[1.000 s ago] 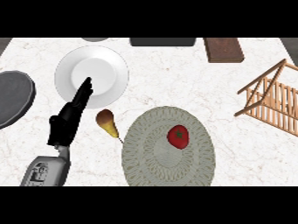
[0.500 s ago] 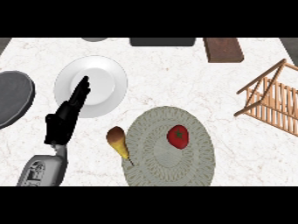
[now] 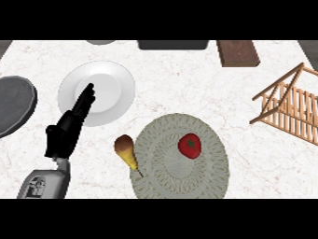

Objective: Pick the lemon from the placemat and place it in the tiered shelf

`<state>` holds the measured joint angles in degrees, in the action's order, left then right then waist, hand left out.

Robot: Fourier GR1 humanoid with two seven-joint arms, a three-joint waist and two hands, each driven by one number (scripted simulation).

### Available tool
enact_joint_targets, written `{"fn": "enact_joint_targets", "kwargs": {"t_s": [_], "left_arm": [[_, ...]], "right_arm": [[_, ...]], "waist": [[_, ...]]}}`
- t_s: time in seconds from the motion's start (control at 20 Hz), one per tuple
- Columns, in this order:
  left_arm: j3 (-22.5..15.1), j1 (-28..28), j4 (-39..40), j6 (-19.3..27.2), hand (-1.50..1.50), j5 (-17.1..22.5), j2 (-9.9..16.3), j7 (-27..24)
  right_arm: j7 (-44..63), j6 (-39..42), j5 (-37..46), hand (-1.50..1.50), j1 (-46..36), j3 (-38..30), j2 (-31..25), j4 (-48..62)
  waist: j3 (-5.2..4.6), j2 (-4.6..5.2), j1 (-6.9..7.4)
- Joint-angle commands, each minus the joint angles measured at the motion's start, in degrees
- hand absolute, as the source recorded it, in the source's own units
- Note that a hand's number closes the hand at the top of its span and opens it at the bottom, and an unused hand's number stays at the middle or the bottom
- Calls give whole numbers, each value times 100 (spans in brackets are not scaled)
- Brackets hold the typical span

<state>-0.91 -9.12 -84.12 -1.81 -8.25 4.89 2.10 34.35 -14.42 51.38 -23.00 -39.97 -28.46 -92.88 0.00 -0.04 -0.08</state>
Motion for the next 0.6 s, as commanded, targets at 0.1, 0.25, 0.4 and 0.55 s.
{"fn": "enact_joint_targets", "kwargs": {"t_s": [0.1,0.25,0.4,0.55], "left_arm": [[15,-145,193,74,0,-53,-80,-105],[-69,59,326,221,0,-177,-220,-368],[7,18,139,-25,0,-12,-69,-236],[89,5,329,-50,0,-14,-26,-353]], "right_arm": [[114,-106,-808,-150,-14,-234,109,-365],[-125,137,-1497,-150,94,-586,-241,-302],[11,257,-1716,-150,45,-350,-221,-404],[-22,75,-1918,-150,58,-492,-429,-378]], "waist": [[0,-3,-23],[0,-4,-37],[-1,-3,-14],[-1,2,-11]]}}
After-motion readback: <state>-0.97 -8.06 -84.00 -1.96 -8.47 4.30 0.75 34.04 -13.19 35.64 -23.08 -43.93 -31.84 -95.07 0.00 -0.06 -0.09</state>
